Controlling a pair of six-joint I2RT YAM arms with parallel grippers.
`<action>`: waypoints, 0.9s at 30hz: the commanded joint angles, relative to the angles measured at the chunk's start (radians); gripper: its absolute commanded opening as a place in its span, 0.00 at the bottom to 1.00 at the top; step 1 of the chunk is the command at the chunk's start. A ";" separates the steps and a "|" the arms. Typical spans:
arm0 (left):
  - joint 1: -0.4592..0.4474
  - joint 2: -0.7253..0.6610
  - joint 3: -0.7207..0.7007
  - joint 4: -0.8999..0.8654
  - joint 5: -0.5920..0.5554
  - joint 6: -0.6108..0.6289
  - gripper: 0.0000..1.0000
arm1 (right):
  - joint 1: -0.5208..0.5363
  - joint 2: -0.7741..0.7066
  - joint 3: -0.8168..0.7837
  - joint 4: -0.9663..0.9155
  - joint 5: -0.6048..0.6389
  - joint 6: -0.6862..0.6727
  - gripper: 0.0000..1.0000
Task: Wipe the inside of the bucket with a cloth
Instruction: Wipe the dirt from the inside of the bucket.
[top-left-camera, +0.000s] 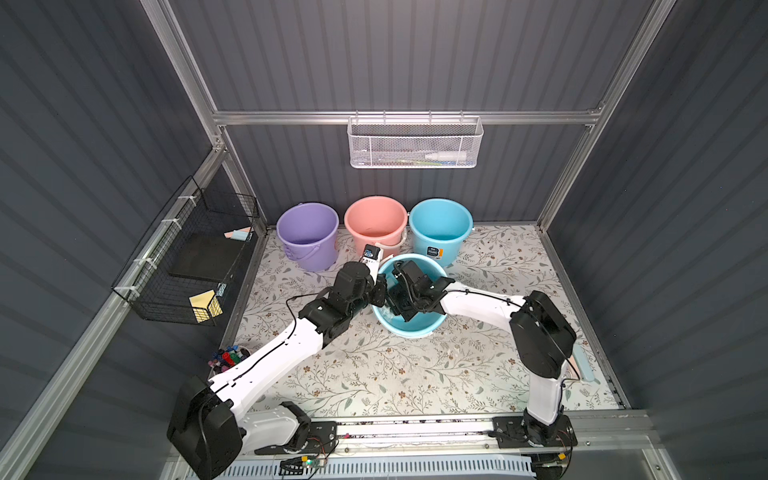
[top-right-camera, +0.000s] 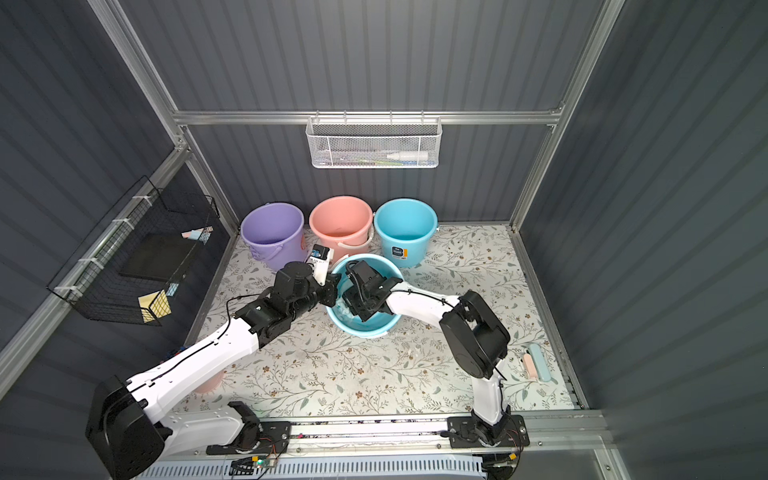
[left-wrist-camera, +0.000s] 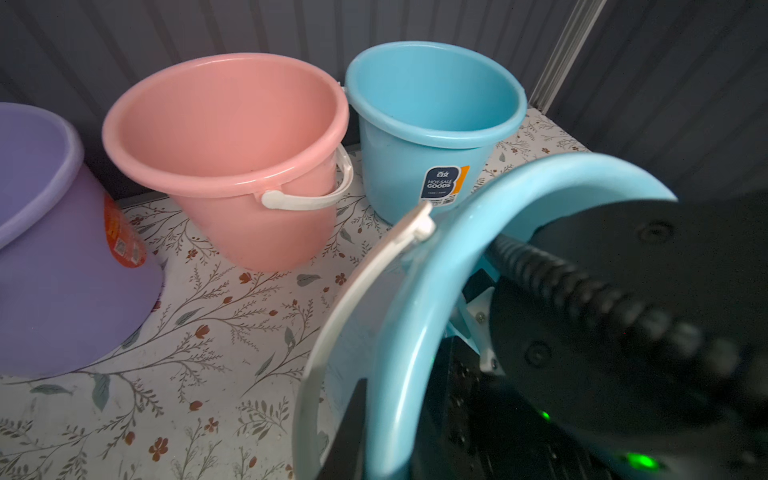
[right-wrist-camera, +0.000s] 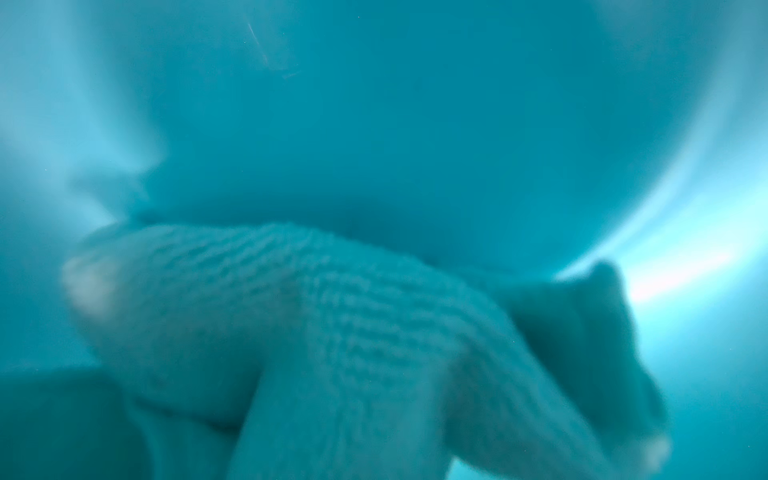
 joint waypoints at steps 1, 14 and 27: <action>-0.018 -0.018 0.015 -0.039 0.064 0.034 0.00 | 0.008 -0.090 -0.010 -0.135 0.085 -0.038 0.00; -0.018 -0.011 0.018 -0.045 0.060 0.033 0.00 | 0.031 -0.400 -0.136 -0.155 0.230 -0.563 0.00; -0.018 -0.014 0.019 -0.046 0.070 0.034 0.00 | 0.033 -0.711 -0.325 -0.034 0.267 -1.822 0.00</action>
